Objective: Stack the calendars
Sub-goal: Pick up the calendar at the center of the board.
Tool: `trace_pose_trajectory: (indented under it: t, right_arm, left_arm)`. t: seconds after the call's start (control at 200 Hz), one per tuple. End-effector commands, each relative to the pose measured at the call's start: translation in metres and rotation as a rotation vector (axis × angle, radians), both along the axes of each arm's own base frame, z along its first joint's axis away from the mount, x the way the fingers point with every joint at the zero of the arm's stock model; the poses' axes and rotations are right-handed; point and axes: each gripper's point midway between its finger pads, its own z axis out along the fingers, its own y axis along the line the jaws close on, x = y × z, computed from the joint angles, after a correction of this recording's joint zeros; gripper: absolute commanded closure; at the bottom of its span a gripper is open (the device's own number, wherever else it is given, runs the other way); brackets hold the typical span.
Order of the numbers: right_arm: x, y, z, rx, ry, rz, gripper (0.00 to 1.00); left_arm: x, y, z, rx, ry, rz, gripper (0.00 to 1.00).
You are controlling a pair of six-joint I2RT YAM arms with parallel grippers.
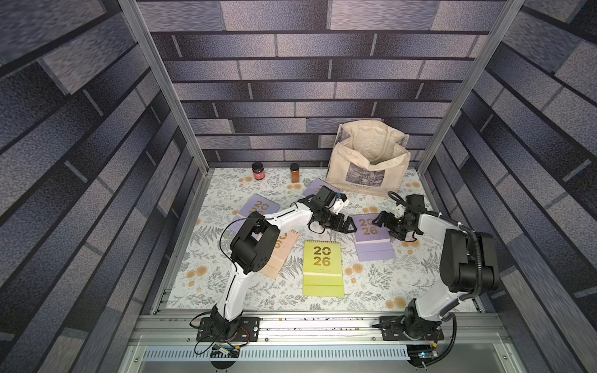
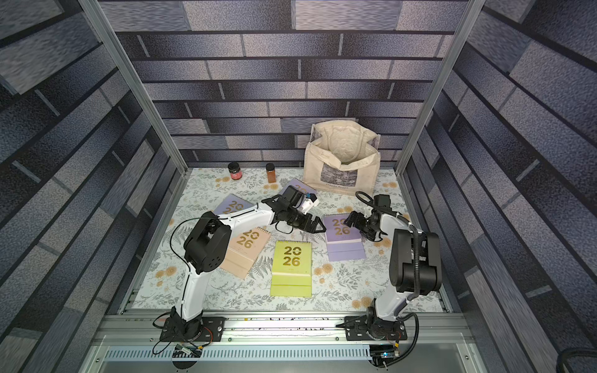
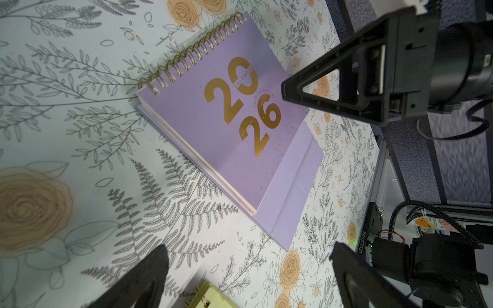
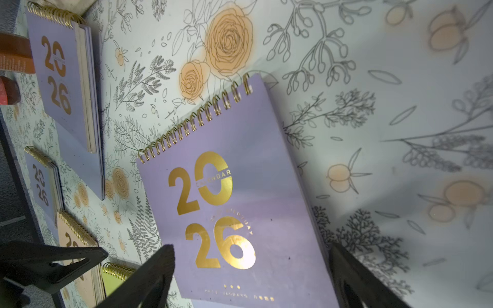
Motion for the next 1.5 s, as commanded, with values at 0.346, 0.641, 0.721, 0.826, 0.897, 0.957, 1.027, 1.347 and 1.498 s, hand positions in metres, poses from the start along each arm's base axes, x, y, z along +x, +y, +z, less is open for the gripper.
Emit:
trace_pose_trajectory:
  t: [0.346, 0.641, 0.721, 0.826, 0.897, 0.957, 1.027, 1.347, 1.498]
  right_arm:
    - [-0.013, 0.012, 0.005, 0.07, -0.008, -0.002, 0.08]
    - [-0.016, 0.021, 0.004, 0.139, -0.017, -0.014, 0.09]
    - [-0.017, 0.022, 0.004, 0.146, -0.02, -0.015, 0.09]
    - [-0.018, 0.024, 0.006, 0.157, -0.02, -0.012, 0.09]
    - [-0.019, 0.025, 0.006, 0.162, -0.019, -0.013, 0.09]
    - [-0.019, 0.025, 0.006, 0.168, -0.019, -0.016, 0.09]
    - [-0.019, 0.026, 0.005, 0.175, -0.02, -0.018, 0.09]
    - [-0.021, 0.01, -0.006, 0.071, 0.02, -0.048, 0.11]
    - [-0.016, 0.008, -0.008, 0.062, 0.032, -0.045, 0.13]
  left_arm:
    - [0.0, -0.016, -0.048, 0.168, 0.073, 0.023, 0.03]
    - [0.001, -0.021, -0.064, 0.155, 0.117, 0.028, 0.03]
    - [0.0, -0.021, -0.068, 0.156, 0.13, 0.031, 0.03]
    - [0.001, -0.023, -0.07, 0.141, 0.137, 0.034, 0.03]
    - [0.002, -0.026, -0.07, 0.13, 0.14, 0.035, 0.03]
    - [0.002, -0.029, -0.07, 0.122, 0.142, 0.03, 0.03]
    - [0.0, -0.03, -0.072, 0.125, 0.147, 0.026, 0.03]
    - [-0.001, -0.023, -0.078, 0.123, 0.164, 0.035, 0.04]
    - [-0.002, -0.02, -0.083, 0.133, 0.171, 0.034, 0.08]
